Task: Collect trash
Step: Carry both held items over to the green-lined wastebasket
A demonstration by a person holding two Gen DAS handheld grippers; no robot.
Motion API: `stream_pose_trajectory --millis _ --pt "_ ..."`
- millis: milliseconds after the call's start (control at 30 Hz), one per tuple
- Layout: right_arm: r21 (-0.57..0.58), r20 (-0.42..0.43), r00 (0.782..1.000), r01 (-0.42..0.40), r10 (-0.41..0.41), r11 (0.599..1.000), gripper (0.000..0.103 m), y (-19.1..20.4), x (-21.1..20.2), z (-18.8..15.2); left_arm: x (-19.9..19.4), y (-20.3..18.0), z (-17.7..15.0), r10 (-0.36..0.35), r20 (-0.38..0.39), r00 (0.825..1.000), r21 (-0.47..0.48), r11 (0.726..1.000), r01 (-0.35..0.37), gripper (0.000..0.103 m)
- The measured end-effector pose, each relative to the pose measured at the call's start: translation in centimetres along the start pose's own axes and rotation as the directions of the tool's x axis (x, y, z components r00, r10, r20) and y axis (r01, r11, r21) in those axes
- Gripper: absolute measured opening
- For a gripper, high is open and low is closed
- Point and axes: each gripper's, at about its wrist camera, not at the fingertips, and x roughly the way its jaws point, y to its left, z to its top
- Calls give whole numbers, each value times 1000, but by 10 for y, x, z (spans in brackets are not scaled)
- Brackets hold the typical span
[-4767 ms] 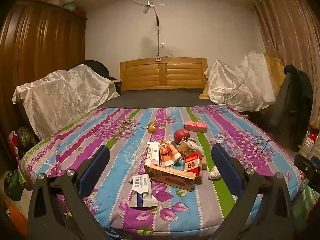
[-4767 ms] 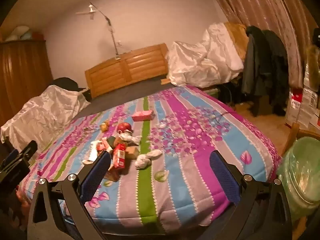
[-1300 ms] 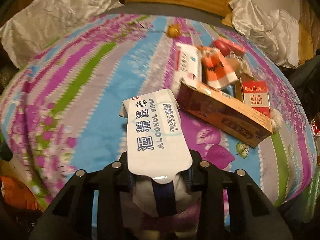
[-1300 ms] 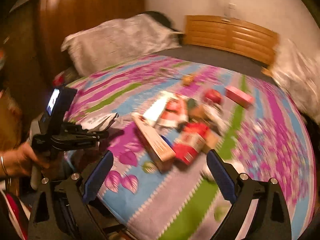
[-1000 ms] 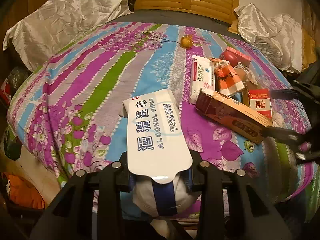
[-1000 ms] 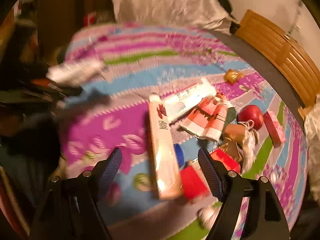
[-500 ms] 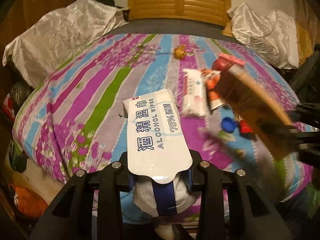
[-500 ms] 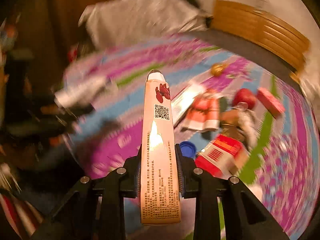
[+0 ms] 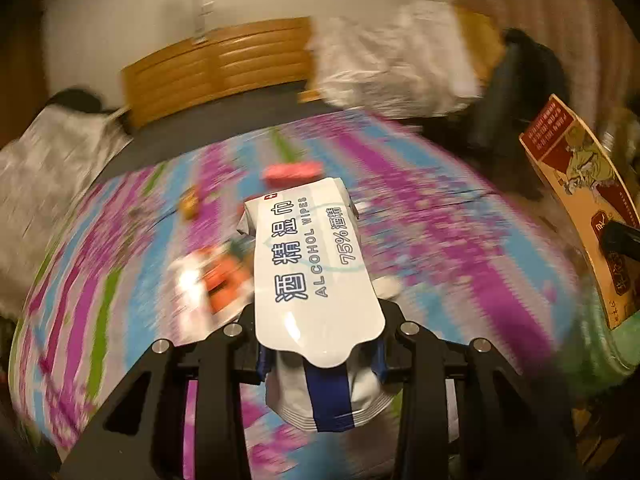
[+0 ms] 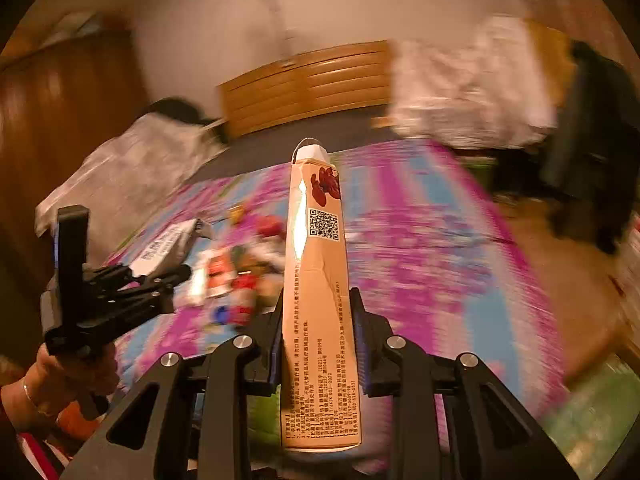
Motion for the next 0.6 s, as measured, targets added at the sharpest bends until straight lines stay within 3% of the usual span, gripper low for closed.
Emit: stream_pose_trajectory --millis 167,333,433,600 --pt "141 34 987 152 -159 978 29 -76 -60 -20 10 -90 26 -126 14 992 140 982 123 35" --pt "282 37 949 292 -314 914 29 -153 -116 -48 18 -178 36 -243 -8 970 278 931 235 35" --pt "364 26 915 367 -403 856 30 -195 -151 -68 23 -228 38 -329 -34 944 337 885 321 35" --pt "478 2 840 476 -543 738 30 -259 -196 -89 34 -310 39 -487 -130 864 407 768 494 35"
